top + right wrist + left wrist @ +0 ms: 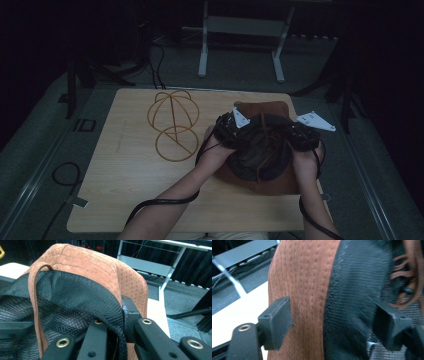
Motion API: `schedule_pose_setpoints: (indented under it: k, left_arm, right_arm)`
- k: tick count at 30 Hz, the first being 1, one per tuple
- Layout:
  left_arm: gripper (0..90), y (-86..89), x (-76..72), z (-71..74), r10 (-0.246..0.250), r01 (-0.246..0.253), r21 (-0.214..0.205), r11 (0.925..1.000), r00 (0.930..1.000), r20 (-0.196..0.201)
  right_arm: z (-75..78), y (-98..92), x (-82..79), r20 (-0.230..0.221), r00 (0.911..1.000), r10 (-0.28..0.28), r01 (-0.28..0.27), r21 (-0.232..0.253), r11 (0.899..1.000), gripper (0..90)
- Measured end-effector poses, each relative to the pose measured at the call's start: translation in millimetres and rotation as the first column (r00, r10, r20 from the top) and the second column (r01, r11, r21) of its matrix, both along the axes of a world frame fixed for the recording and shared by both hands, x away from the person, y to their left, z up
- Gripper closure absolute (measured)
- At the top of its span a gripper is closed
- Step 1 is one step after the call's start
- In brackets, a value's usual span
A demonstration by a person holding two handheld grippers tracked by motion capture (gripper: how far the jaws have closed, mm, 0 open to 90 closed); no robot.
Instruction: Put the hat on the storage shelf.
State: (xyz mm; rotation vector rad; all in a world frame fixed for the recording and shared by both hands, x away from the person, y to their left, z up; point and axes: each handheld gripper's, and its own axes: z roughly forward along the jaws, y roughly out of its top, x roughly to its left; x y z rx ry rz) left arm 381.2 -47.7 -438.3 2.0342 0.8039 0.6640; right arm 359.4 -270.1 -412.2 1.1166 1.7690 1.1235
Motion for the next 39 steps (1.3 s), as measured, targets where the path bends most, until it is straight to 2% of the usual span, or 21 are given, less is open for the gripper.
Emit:
schedule_pose_setpoints:
  k: [2, 4, 5, 6, 8, 9, 11, 12, 20, 22, 26, 28, 31, 32, 34, 36, 37, 39]
  left_arm:
    - [28.0, -3.2, 0.9, -1.2, 0.02, -0.021, 0.017, 0.9996, 0.9997, 0.016]
    - [38.4, -4.3, 1.4, -1.8, 0.042, -0.043, 0.016, 0.9989, 0.9986, 0.03]
    - [50.6, -4.4, 1.6, -1.9, 0.05, -0.051, 0.016, 0.9986, 0.998, 0.037]
    - [50.6, -4.2, 2.3, -2.3, 0.057, -0.057, 0.013, 0.9983, 0.9976, 0.04]
    - [57.9, -4.5, 4.6, -4.0, 0.067, -0.067, 0.005, 0.9977, 0.9972, 0.034]
    - [69.1, -4.6, 5.0, -4.5, 0.071, -0.071, 0.005, 0.9975, 0.9968, 0.036]
    - [82.0, -5.0, 5.9, -5.2, 0.069, -0.069, 0.005, 0.9976, 0.9969, 0.039]
    - [85.1, -4.4, 6.8, -5.2, 0.074, -0.074, -0.001, 0.9973, 0.9966, 0.036]
    - [86.9, -1.2, 8.5, 4.9, 0.089, -0.087, -0.032, 0.9956, 0.9952, 0.041]
    - [86.9, -1.0, 9.1, 8.4, 0.09, -0.088, -0.048, 0.995, 0.9951, 0.041]
    - [87.0, 0.3, 9.2, 17.7, 0.084, -0.081, -0.062, 0.9948, 0.9952, 0.05]
    - [87.0, 1.5, 9.0, 21.9, 0.075, -0.072, -0.068, 0.9951, 0.9961, 0.047]
    - [87.0, 2.2, 7.6, 26.1, 0.07, -0.066, -0.08, 0.9946, 0.9961, 0.053]
    - [87.1, 2.0, 7.2, 27.2, 0.067, -0.062, -0.087, 0.9942, 0.9962, 0.055]
    - [87.0, 2.6, 7.8, 28.4, 0.07, -0.065, -0.086, 0.9941, 0.9961, 0.054]
    - [87.0, 4.1, 7.7, 28.9, 0.073, -0.068, -0.096, 0.9931, 0.9956, 0.059]
    - [87.0, 4.9, 7.4, 29.2, 0.075, -0.069, -0.099, 0.9927, 0.9952, 0.062]
    - [87.0, 6.9, 6.3, 30.1, 0.074, -0.066, -0.102, 0.9926, 0.9938, 0.082]
  right_arm:
    - [0.6, 0.3, -0.9, 0.002, 1.0, 0.002, -0.002, -0.001, 1.0, 84.2]
    - [0.8, 1.1, -3.1, 0.007, 1.0, 0.003, -0.003, -0.002, 1.0, 84.2]
    - [0.6, 1.8, -4.9, 0.007, 1.0, 0.003, -0.003, -0.004, 1.0, 84.2]
    - [0.6, 1.8, -4.9, 0.007, 1.0, 0.003, -0.003, -0.004, 1.0, 84.2]
    - [0.6, 1.4, -6.9, 0.006, 1.0, 0.0, 0.0, 0.008, 1.0, 84.2]
    - [0.7, 2.1, -8.4, 0.007, 1.0, 0.001, -0.001, 0.013, 1.0, 84.2]
    - [0.0, 4.7, -9.8, 0.009, 0.9999, 0.005, -0.005, 0.008, 1.0, 84.1]
    - [-0.5, 6.2, -10.5, 0.005, 1.0, 0.006, -0.006, 0.004, 1.0, 84.1]
    - [-8.8, 8.7, -18.3, 0.009, 0.9999, -0.014, 0.014, 0.029, 0.999, 81.5]
    - [-9.9, 8.1, -19.7, 0.008, 0.9999, -0.01, 0.009, 0.048, 0.999, 80.3]
    - [-9.1, 5.9, -27.0, 0.008, 1.0, -0.001, 0.001, 0.073, 0.997, 70.8]
    - [-7.9, 3.1, -31.9, 0.011, 0.9998, 0.017, -0.018, 0.088, 0.996, 65.2]
    - [-5.6, -2.7, -39.5, 0.005, 0.9977, 0.067, -0.067, 0.123, 0.99, 52.0]
    - [-5.3, -3.9, -40.8, 0.0, 0.997, 0.078, -0.077, 0.125, 0.989, 50.6]
    - [-5.3, -7.9, -45.9, -0.009, 0.9916, 0.129, -0.126, 0.151, 0.98, 41.2]
    - [-4.7, -11.3, -49.7, -0.027, 0.9844, 0.174, -0.167, 0.165, 0.972, 39.4]
    - [-4.4, -13.8, -53.0, -0.02, 0.9811, 0.193, -0.187, 0.17, 0.968, 35.4]
    - [-2.9, -16.2, -58.2, -0.006, 0.9814, 0.192, -0.189, 0.138, 0.972, 32.6]
